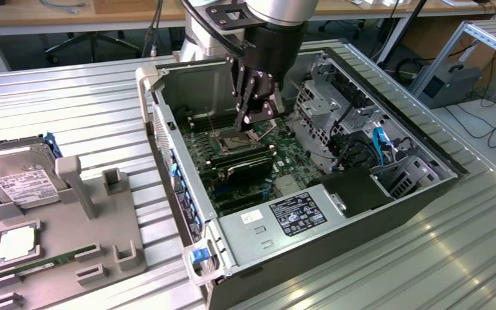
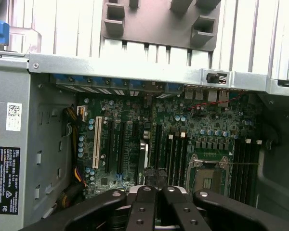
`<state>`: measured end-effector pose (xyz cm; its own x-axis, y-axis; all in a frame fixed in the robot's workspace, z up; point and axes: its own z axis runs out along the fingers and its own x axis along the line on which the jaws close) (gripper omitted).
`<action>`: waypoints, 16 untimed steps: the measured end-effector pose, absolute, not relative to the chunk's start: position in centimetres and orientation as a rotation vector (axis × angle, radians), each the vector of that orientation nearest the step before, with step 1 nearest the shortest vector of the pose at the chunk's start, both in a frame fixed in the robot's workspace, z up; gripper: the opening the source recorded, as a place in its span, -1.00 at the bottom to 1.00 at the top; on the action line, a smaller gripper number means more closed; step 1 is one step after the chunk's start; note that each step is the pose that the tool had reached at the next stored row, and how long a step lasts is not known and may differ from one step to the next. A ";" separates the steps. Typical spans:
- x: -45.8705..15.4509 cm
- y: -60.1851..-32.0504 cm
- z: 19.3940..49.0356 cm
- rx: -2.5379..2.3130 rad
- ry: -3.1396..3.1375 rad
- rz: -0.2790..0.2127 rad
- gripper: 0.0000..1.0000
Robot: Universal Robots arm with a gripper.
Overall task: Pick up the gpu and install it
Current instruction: 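Press down on the gpu until it lock into place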
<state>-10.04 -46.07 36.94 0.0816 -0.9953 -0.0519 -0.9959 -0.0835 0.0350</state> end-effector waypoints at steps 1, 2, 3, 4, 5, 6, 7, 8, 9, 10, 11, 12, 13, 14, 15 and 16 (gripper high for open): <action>-10.0 -46.1 36.9 -2.303 2.120 0.097 -0.79; -10.0 -46.1 36.9 -2.303 2.120 0.097 -0.79; -10.0 -46.1 36.9 -2.303 2.120 0.097 -0.79; -10.0 -46.1 36.9 -2.303 2.120 0.097 -0.79; -10.0 -46.1 36.9 -2.303 2.120 0.097 -0.79; -10.0 -46.1 36.9 -2.303 2.120 0.097 -0.79; -10.0 -46.1 36.9 -2.303 2.120 0.097 -0.79; -10.0 -46.1 36.9 -2.303 2.120 0.097 -0.79; -10.0 -46.1 36.9 -2.303 2.120 0.097 -0.79; -10.0 -46.1 36.9 -2.303 2.120 0.097 -0.79; -10.0 -46.1 36.9 -2.303 2.120 0.097 -0.79; -10.0 -46.1 36.9 -2.303 2.120 0.097 -0.79; -9.6 -46.0 36.8 -2.303 2.121 0.098 -0.79; -9.2 -46.0 36.8 -2.304 2.121 0.098 -0.79; -8.9 -46.0 36.7 -2.303 2.121 0.099 -0.79; -8.9 -46.0 36.7 -2.303 2.121 0.098 -0.79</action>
